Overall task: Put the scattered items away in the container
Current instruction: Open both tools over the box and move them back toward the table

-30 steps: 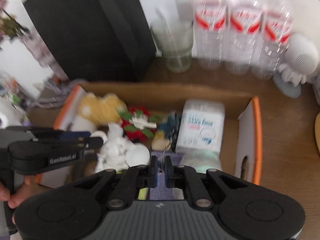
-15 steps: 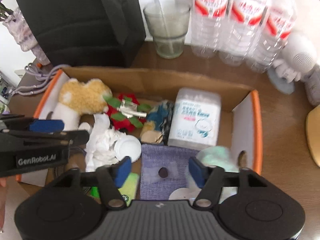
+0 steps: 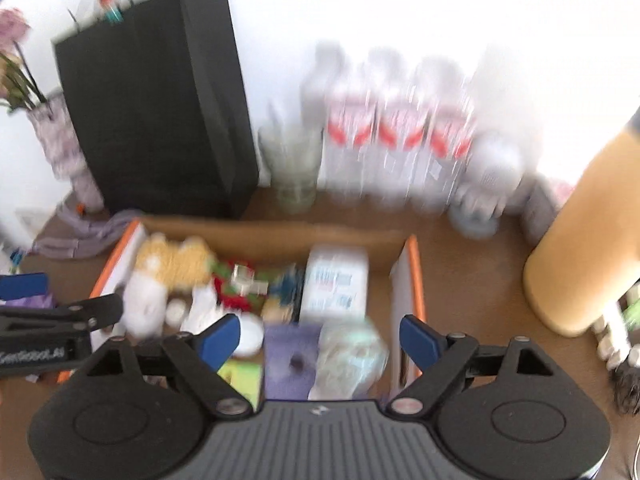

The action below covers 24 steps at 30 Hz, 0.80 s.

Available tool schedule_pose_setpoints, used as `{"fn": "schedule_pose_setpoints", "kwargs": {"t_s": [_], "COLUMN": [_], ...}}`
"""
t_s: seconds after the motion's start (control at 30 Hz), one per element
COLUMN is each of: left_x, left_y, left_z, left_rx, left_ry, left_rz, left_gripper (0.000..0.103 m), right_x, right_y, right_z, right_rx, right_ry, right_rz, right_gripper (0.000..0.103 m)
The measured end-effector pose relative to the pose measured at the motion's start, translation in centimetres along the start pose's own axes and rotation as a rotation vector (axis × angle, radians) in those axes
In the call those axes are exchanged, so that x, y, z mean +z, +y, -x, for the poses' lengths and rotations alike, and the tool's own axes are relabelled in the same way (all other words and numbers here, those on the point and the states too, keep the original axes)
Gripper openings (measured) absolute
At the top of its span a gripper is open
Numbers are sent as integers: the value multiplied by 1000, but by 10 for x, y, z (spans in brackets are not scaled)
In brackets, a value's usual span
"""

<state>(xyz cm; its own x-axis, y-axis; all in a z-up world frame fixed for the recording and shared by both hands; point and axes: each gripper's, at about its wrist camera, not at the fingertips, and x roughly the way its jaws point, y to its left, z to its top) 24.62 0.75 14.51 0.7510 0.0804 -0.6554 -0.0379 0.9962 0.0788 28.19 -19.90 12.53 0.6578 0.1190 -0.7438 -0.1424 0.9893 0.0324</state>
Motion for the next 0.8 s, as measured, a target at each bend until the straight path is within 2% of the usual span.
{"fn": "schedule_pose_setpoints", "kwargs": {"t_s": [0.07,0.13,0.2,0.27,0.33,0.57,0.73,0.8], "left_x": [-24,-52,-72,-81,-83,-87,-120,-138], "left_y": [-5,-7,-5,-1,3,6,6,7], "left_z": [23,41,49,49,47,67,114,130], "left_rx": [43,45,24,-14,-32,-12,-22,-34], "left_ry": [-221,-422,-527,-547,-543,-571,-631,-618], "left_rz": [-28,-37,18,79,107,74,24,23], "left_gripper": [103,103,103,103,103,103,103,103], "right_x": [-17,-44,-66,-78,-81,-91,-127,-150], "right_y": [2,2,0,0,0,12,17,14], "right_z": [15,30,38,37,34,44,88,104], "right_rx": [19,51,60,68,68,60,76,85], "right_ry": [-173,-397,-530,-558,-542,-547,-566,-563], "right_rz": [4,10,3,-5,-7,19,55,67], "right_gripper": [87,87,87,87,87,87,90,93]}}
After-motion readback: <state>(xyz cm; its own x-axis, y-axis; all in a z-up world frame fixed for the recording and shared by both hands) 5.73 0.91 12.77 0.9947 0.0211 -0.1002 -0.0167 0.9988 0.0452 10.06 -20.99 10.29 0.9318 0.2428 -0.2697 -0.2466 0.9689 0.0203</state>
